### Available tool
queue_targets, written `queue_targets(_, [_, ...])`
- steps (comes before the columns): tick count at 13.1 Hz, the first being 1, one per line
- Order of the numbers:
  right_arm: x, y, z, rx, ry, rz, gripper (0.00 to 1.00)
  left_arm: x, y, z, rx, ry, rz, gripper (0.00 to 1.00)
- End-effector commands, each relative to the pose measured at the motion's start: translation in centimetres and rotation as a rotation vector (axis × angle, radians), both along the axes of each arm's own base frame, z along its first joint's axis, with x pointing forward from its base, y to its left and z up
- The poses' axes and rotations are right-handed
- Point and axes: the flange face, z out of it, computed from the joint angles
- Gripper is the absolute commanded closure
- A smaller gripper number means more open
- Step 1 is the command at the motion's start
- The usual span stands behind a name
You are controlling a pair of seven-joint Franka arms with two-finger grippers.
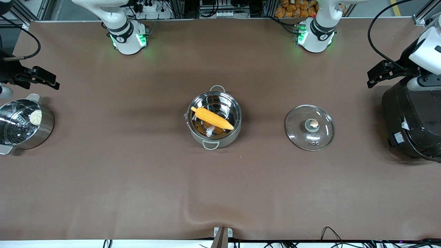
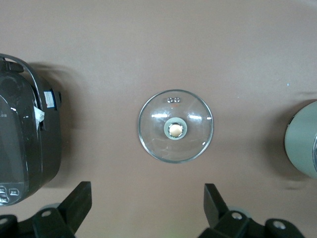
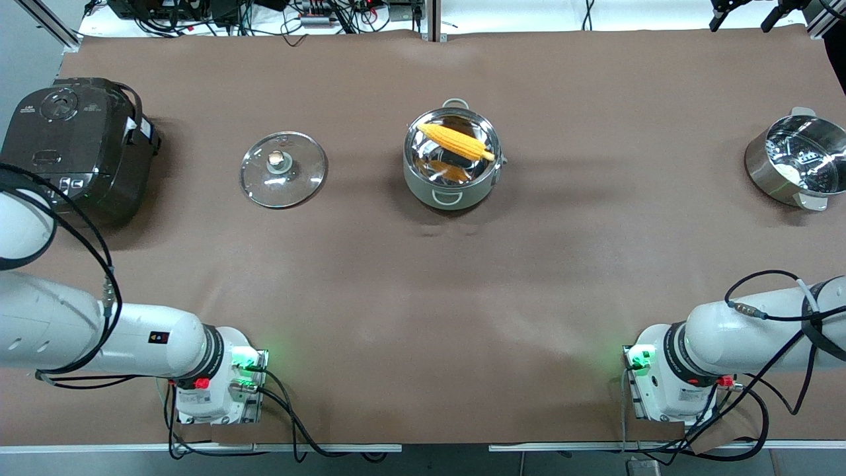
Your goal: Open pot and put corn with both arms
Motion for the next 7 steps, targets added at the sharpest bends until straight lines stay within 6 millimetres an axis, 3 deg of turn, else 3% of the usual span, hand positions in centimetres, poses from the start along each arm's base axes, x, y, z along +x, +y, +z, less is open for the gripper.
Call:
queue_targets(1, [-1.01, 0.53, 0.47, 0.012, -0.008, -0.011, 0.0, -0.12, 0.9, -0.33, 0.015, 0.023, -0.008, 0.0])
queue_targets(7, [-1.49, 0.29, 1.19, 0.013, -0.021, -0.006, 0.0, -0.1, 1.51, 0.26, 0.022, 0.011, 0.0, 0.0])
